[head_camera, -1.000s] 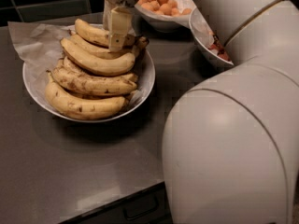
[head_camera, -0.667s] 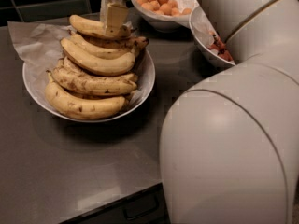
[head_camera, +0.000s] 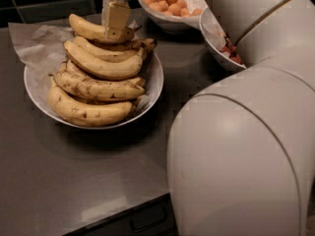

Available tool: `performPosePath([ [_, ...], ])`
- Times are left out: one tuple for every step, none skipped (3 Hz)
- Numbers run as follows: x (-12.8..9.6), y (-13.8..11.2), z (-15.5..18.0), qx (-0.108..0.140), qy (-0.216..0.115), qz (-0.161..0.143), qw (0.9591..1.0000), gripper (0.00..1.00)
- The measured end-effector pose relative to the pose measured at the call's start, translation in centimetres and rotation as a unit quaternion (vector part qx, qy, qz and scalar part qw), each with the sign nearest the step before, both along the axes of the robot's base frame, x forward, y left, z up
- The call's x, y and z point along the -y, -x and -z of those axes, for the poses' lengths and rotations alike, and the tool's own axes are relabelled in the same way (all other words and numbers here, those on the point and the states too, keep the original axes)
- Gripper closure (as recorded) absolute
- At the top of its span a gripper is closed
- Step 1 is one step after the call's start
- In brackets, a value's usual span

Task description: Pick banana from white bowl

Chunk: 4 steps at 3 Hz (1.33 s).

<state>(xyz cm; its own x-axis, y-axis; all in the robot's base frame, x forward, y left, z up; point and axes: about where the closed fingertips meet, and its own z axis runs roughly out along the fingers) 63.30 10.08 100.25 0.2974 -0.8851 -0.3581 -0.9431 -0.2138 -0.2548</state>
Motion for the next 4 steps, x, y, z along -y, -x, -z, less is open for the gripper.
performPosePath([
  [-0.4, 0.1, -0.1, 0.008, -0.007, 0.0, 0.9999, 1.0],
  [-0.3, 1.4, -1.1, 0.029, -0.015, 0.003, 0.9994, 1.0],
  [-0.2, 3.8, -2.4, 0.055, -0.021, 0.0, 0.9982, 1.0],
  [-0.3, 6.0, -3.2, 0.075, -0.029, -0.007, 0.9967, 1.0],
])
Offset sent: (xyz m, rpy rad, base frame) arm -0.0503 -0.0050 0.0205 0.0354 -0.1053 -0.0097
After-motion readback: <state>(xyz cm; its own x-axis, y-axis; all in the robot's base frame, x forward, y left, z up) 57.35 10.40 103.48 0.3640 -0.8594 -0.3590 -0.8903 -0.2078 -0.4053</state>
